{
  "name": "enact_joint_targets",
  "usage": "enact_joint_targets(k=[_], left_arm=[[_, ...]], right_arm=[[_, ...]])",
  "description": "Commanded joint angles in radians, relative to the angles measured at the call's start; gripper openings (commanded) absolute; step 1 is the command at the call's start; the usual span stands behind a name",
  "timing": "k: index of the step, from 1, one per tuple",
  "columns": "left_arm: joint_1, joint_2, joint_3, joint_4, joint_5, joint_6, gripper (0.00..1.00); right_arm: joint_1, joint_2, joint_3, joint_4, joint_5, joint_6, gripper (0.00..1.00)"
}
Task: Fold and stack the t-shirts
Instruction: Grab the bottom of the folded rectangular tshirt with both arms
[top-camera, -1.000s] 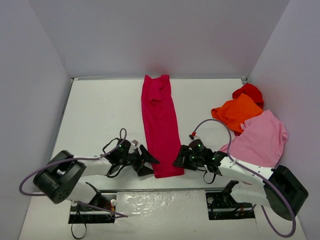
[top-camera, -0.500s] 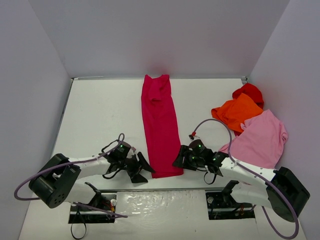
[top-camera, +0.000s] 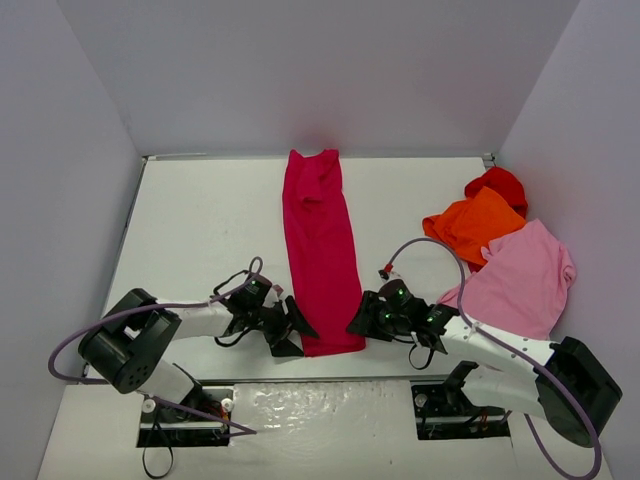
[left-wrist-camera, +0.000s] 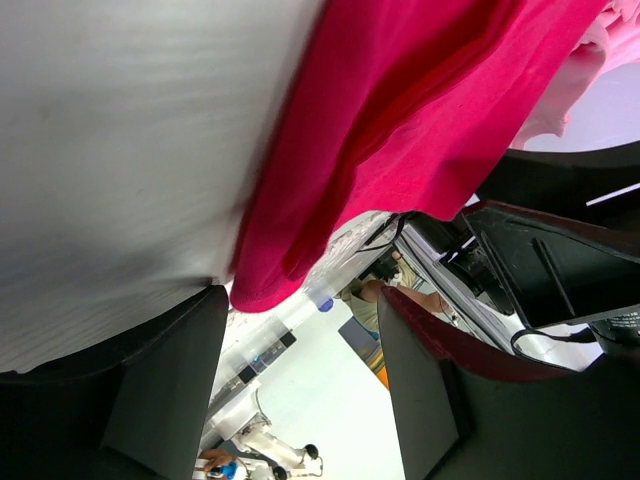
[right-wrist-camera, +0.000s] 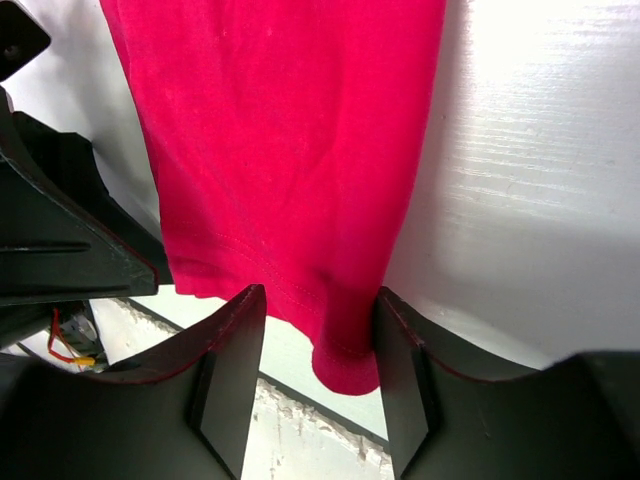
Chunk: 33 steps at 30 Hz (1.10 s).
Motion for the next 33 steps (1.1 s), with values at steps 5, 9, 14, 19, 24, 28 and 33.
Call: enact_joint_targets(k=[5,9,14,19,24,28,33], left_arm=[[-0.010,0.047,0.005,-0.059,-0.070,0.061,0.56],[-0.010,0.041,0.000,-0.078,-0.076,0.074,0.38],[-0.010,0.039,0.010,-0.114,-0.083,0.091,0.00],[-0.011,0.048,0.027,-0.135,-0.089,0.107,0.00],[-0.013,0.044,0.036,-0.133,-0.084,0.114,0.00],[-0.014,-0.003,0.041,-0.138,-0.051,0.106,0.00],[-0.012,-0.112,0.095,-0.253,-0.055,0.112,0.00]], right_arm=[[0.007,-0.025,0.011,0.005,-0.010,0.002,0.31],[0.007,-0.045,0.000,0.000,-0.011,0.009,0.31],[0.007,-0.078,-0.007,-0.016,-0.011,0.016,0.31],[0.009,-0.116,-0.014,-0.036,-0.007,0.024,0.31],[0.009,-0.131,-0.021,-0.047,-0.006,0.024,0.30],[0.009,-0.138,0.000,-0.051,-0.013,0.002,0.09],[0.012,-0.158,0.057,-0.079,0.006,-0.021,0.00]])
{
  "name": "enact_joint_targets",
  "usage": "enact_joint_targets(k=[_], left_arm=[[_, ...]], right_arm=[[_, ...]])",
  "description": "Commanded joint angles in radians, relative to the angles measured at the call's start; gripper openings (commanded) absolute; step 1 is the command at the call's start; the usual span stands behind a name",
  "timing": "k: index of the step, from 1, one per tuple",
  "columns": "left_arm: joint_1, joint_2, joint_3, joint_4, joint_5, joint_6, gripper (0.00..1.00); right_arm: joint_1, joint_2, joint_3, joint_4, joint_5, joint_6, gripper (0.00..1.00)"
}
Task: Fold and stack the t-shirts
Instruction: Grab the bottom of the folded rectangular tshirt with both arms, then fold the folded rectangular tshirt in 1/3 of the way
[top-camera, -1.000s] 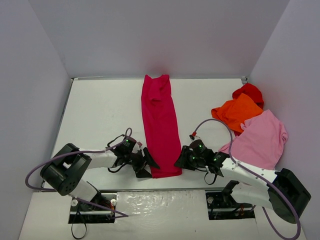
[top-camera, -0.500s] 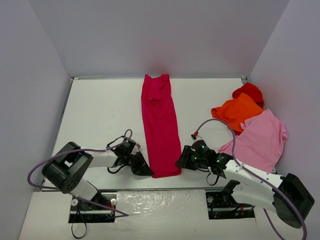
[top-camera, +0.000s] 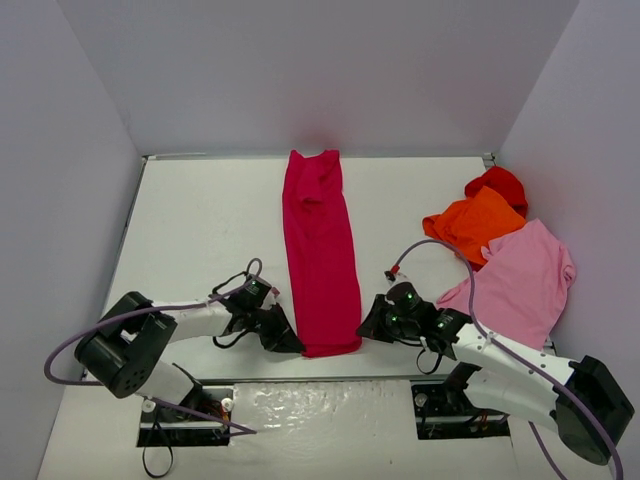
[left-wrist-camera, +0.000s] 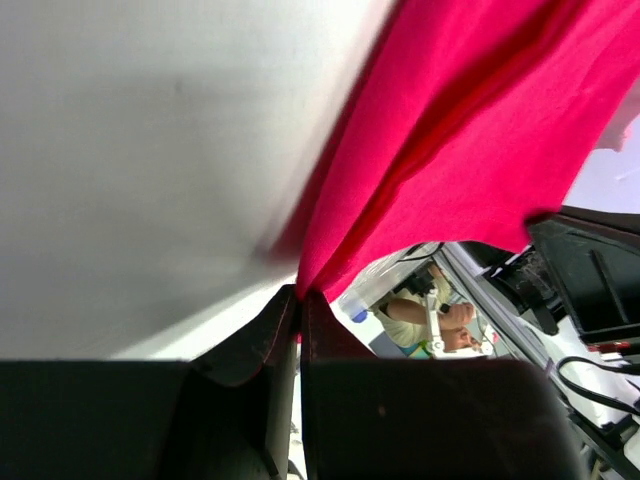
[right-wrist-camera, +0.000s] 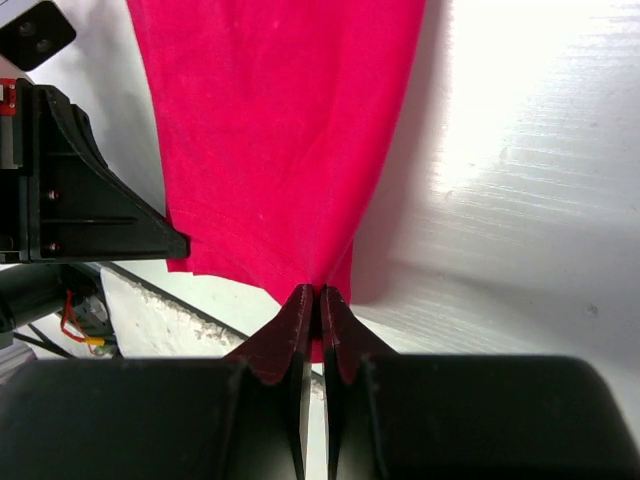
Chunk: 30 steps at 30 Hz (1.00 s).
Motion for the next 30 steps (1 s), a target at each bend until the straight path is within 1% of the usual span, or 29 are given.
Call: enact_joint_targets(k=[1,3,4,10,13,16,18,22,24,26,30], left_arm=[[-0.006,-0.123,0.095,-0.156,-0.018,0.035,0.00],[-0.006,-0.157,0.120,-0.202,-0.031,0.045,0.00],[-0.005,-0.176,0.125,-0.210,-0.032,0.040,0.00],[-0.006,-0.257,0.098,-0.202,-0.019,-0.009,0.00],[-0.006,-0.276,0.095,-0.203,-0.016,-0.019,0.00],[0.003,-0.269,0.112,-0.202,-0.009,-0.008,0.00],[0.018,-0.240,0.136,-0.213,0.001,0.015,0.00],[0.079,-0.177,0.234,-0.259,0.025,0.100,0.00],[0.095,-0.152,0.259,-0.286,0.016,0.144,0.00],[0.147,-0.104,0.349,-0.354,0.004,0.198,0.00],[0.225,-0.021,0.478,-0.400,0.002,0.271,0.00]], right_arm=[[0.012,-0.032,0.086,-0.008,0.009,-0.022,0.00],[0.017,-0.033,0.096,-0.010,0.004,-0.024,0.00],[0.020,-0.037,0.100,-0.038,0.004,-0.024,0.00],[0.030,-0.102,0.114,-0.089,-0.002,0.001,0.00],[0.034,-0.129,0.140,-0.102,0.014,0.003,0.00],[0.034,-0.124,0.166,-0.107,0.047,-0.017,0.00],[0.034,-0.079,0.203,-0.108,0.070,-0.044,0.00],[0.033,0.032,0.306,-0.105,0.154,-0.135,0.00],[0.031,0.083,0.353,-0.101,0.176,-0.179,0.00],[0.023,0.162,0.404,-0.095,0.240,-0.249,0.00],[-0.021,0.280,0.474,-0.060,0.252,-0.331,0.00]])
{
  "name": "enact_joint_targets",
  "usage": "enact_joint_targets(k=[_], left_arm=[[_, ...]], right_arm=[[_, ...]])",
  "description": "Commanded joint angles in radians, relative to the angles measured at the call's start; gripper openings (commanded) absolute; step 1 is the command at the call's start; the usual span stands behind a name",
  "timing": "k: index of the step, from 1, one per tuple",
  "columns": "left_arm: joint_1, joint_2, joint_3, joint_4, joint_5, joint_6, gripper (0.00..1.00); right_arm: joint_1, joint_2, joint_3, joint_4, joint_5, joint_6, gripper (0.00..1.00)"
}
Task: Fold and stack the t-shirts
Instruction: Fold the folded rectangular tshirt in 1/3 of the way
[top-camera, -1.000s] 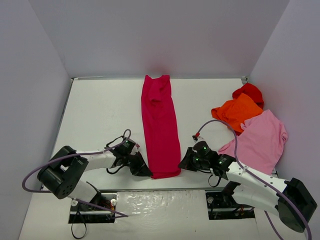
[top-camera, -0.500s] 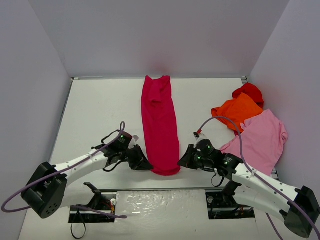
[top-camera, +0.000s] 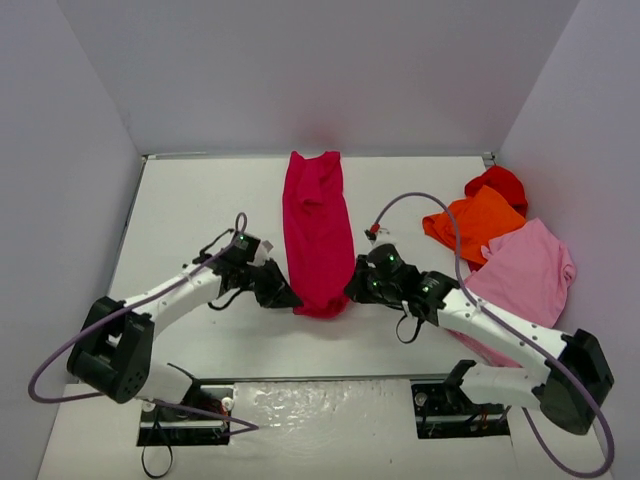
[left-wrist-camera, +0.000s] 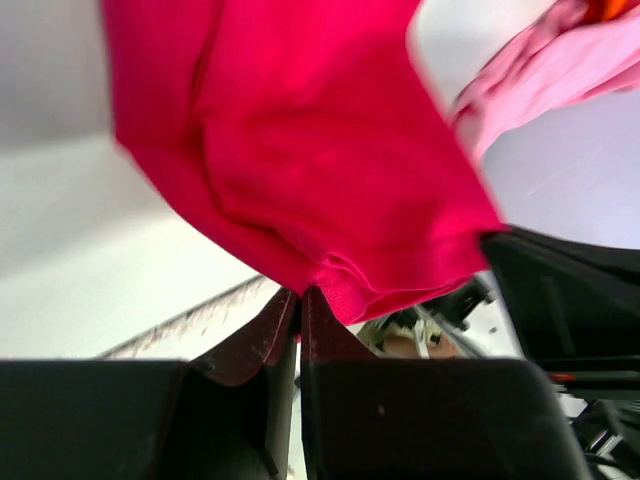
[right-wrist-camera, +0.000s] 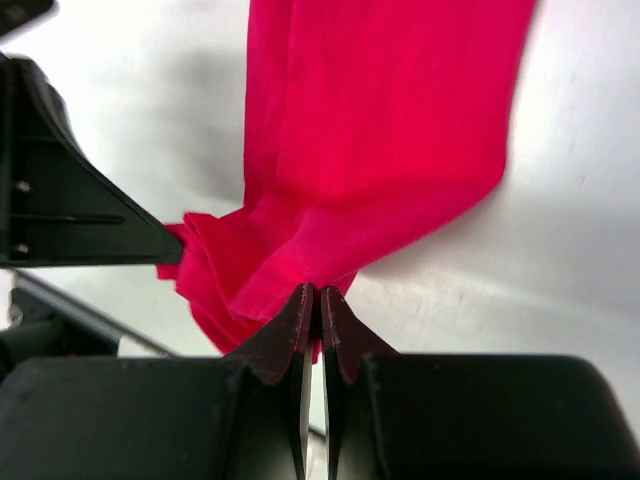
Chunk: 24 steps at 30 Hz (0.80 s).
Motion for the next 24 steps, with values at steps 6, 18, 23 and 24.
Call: enact_joint_targets(k=[6,18,23,24], left_arm=[[0.112,0.226,0.324,-0.094,0.021,0.165,0.00],[0.140,0.535,0.604,-0.068,0.055,0.149,0.00],[0.156,0.592,0.688,-0.082,0.062,0.148,0.00],[0.162,0.601,0.702,-0.084,0.061,0.149,0.00]], right_arm=[[-0.181,0.256,0.124,0.191,-0.035,-0.197,0.00],[-0.285,0.573,0.393,0.314,-0.127,-0.253,0.00],[-0.294,0.663,0.512,0.323,-0.142,-0.254,0.00],[-0.297,0.677,0.525,0.327,-0.142,-0.253,0.00]])
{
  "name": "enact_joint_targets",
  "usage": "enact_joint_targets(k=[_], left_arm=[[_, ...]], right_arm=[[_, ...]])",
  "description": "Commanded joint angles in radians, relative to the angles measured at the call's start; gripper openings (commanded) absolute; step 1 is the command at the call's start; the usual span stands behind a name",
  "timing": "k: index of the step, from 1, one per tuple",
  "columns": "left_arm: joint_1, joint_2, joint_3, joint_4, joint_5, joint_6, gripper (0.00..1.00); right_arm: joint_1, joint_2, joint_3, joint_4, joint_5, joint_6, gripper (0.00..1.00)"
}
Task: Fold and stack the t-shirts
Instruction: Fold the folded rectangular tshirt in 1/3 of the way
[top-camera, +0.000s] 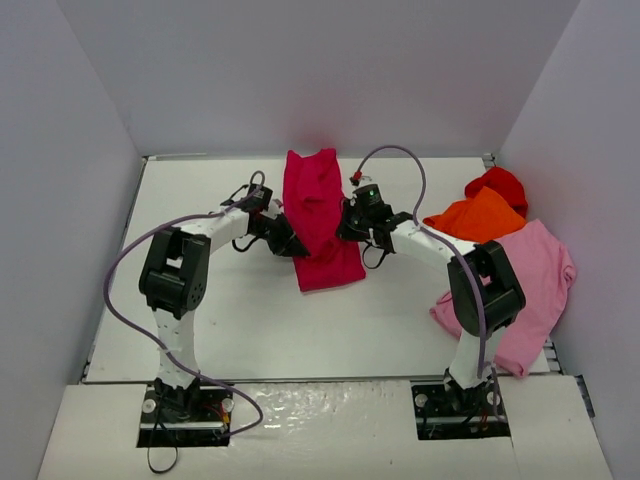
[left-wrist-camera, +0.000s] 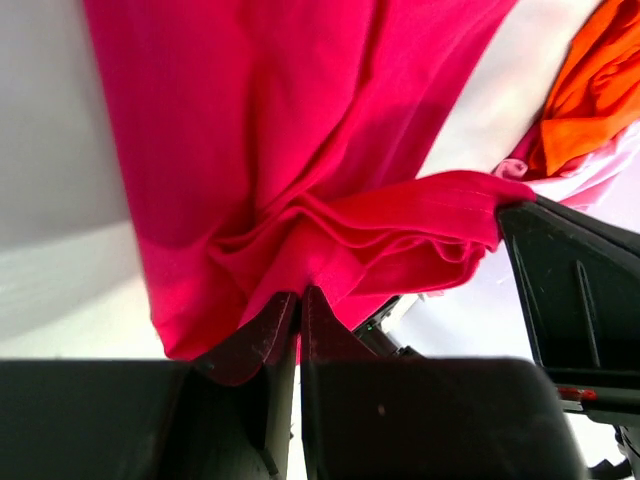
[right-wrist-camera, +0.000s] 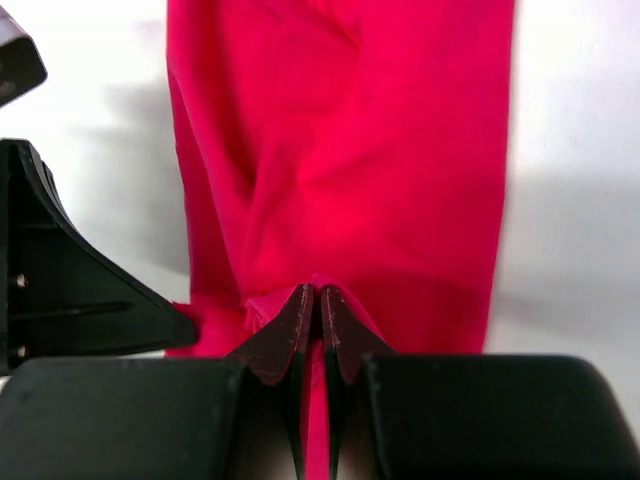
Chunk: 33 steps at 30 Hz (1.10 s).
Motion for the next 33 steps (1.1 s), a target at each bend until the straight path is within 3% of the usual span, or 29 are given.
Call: enact_joint_targets(k=[1,15,22,33], left_arm=[[0.031,-0.003,0.113,0.006,0.028,0.003,0.00],[0.123,0.029,0.266,-0.074,-0.020,0.038,0.00],[0.138,0.157,0.390,-0.126,-0.012,0.098,0.00],[0.155,0.253,0.415,0.030,-0.006,0.092,0.00]], right_arm=[[-0.017,0.042,0.125,0.085,-0.023,-0.011,0.00],[-0.046,0.090,0.161,0.127,0.065,0.000,0.00],[-0.069,0.146,0.206,0.129,0.114,-0.013,0.00],[-0.091,0.268,0.289,0.171,0.142,-0.016,0.00]])
